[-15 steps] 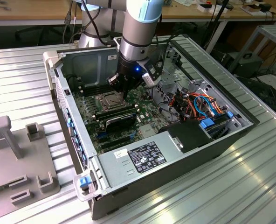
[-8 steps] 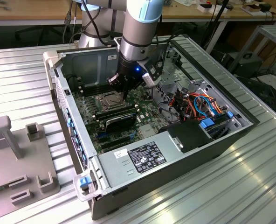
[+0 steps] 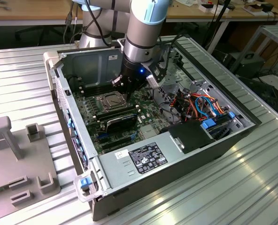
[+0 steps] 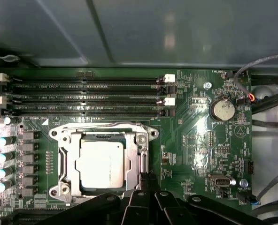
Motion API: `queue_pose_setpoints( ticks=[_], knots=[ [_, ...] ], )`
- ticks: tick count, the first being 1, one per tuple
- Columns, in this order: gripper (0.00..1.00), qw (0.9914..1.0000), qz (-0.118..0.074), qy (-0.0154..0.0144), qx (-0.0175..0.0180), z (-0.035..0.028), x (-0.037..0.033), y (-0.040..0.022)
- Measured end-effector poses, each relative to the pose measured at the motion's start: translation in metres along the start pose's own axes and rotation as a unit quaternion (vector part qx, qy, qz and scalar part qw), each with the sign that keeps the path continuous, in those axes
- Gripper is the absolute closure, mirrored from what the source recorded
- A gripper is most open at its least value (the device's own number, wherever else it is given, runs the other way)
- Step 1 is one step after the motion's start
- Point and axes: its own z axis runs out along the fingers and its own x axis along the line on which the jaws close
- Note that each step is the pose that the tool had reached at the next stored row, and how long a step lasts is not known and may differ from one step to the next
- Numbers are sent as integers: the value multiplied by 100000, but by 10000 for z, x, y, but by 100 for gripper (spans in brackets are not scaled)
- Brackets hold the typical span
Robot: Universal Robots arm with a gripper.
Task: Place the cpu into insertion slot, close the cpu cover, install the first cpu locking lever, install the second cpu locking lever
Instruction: 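Install the second cpu locking lever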
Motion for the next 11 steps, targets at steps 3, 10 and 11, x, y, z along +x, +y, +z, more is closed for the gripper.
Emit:
queue_pose_setpoints(
  ticks=[3,10,11],
  knots=[
    [89,100000,-1,6,83,-4,-9,-86],
    [89,100000,3,2,103,-5,8,-151],
    [89,100000,-3,0,103,-5,18,-151]
  ],
)
